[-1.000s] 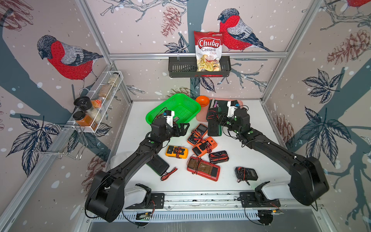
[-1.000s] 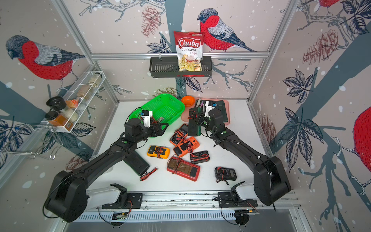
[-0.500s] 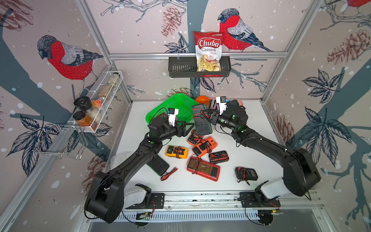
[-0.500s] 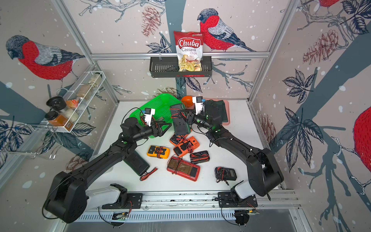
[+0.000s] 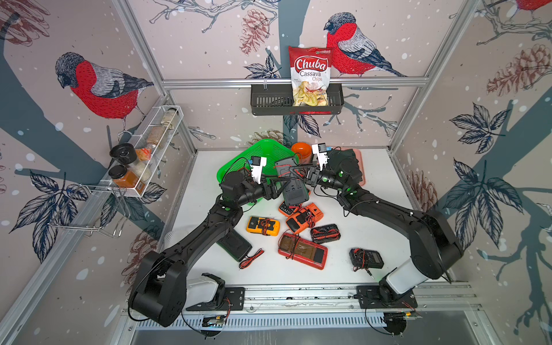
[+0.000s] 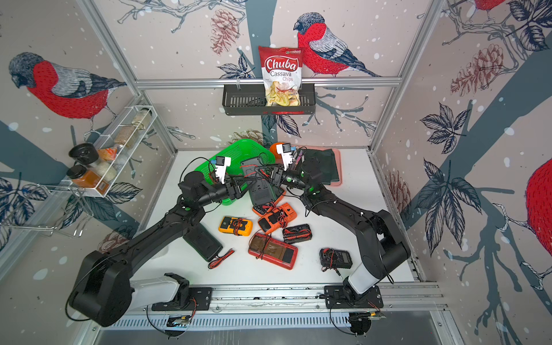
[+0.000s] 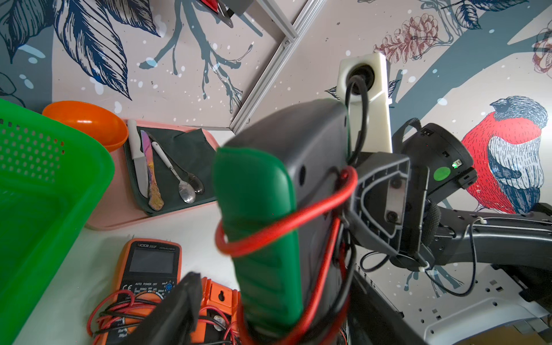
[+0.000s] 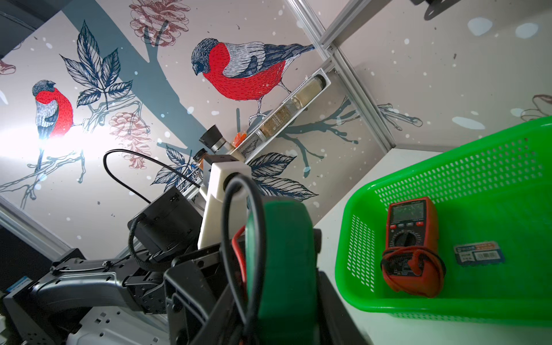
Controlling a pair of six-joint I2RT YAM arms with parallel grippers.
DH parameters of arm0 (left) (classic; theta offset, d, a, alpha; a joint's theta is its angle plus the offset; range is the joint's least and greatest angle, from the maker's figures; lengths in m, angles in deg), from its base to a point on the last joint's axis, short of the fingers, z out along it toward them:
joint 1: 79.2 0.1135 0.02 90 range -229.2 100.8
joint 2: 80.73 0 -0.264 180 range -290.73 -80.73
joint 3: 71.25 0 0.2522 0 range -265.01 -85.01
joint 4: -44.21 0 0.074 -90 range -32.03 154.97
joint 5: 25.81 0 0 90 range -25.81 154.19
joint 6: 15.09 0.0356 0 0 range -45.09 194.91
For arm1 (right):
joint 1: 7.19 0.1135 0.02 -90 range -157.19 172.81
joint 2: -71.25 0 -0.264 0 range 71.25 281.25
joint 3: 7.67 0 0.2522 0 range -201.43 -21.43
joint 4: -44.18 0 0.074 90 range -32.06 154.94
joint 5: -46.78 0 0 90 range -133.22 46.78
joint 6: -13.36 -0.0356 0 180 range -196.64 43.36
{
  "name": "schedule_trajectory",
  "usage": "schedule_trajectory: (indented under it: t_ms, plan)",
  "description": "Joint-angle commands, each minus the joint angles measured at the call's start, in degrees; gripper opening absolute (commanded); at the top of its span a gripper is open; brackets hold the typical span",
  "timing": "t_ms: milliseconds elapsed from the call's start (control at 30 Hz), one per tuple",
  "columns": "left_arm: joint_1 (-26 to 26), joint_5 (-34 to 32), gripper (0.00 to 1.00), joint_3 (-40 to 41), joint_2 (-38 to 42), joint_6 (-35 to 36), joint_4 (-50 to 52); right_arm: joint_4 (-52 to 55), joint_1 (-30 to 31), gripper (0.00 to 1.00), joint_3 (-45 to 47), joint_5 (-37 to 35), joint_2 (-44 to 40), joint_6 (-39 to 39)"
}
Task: Put the multimeter into the basket
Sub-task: Pick up the multimeter from the center of the board.
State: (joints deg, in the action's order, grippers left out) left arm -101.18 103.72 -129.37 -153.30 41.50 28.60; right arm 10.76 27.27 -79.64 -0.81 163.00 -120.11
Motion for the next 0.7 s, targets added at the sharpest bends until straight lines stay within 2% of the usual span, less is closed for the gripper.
schedule_trajectory:
  t_ms: [0, 100, 267, 333, 400, 533, 600, 633, 667]
  plan:
    - [-0.2, 0.9, 0.66, -0.6, -0.1, -1.3, -4.0, -5.1, 0.3, 0.0, -1.0, 2.1, 0.5, -1.1]
    - [-0.2, 0.7, 0.52, -0.5, 0.0, -2.2, -4.5, -4.7, 0.3, 0.03, -1.2, 2.1, 1.2, -0.9]
    - [-0.1, -1.2, 0.23, -0.6, 0.3, -3.6, -4.2, -2.5, 0.2, 0.09, -1.4, 1.4, 1.4, 0.5]
    - [-0.1, -2.1, 0.11, -0.4, 0.5, -4.5, -4.2, -1.3, 0.1, 0.14, -1.3, 0.7, 1.0, 1.4]
    - [-0.1, -3.1, 0.01, -0.3, 0.6, -5.3, -4.3, 0.0, -0.2, 0.24, -1.4, -0.1, 0.6, 2.3]
    - [-0.1, -4.9, 0.0, -0.3, 0.7, -6.7, -4.0, 3.0, -0.7, 0.63, -1.4, -2.3, -0.7, 4.6]
    - [-0.1, -6.1, 0.0, -0.3, 0.9, -7.4, -3.7, 5.8, -1.1, 0.92, -1.5, -4.8, -1.7, 6.2]
    - [-0.1, -6.9, 0.0, -0.4, 1.1, -7.8, -3.3, 7.6, -1.4, 0.99, -1.5, -6.6, -2.5, 7.3]
    - [0.0, -8.0, 0.0, -0.4, 1.5, -8.1, -2.6, 9.9, -1.7, 0.99, -1.7, -8.5, -3.2, 8.4]
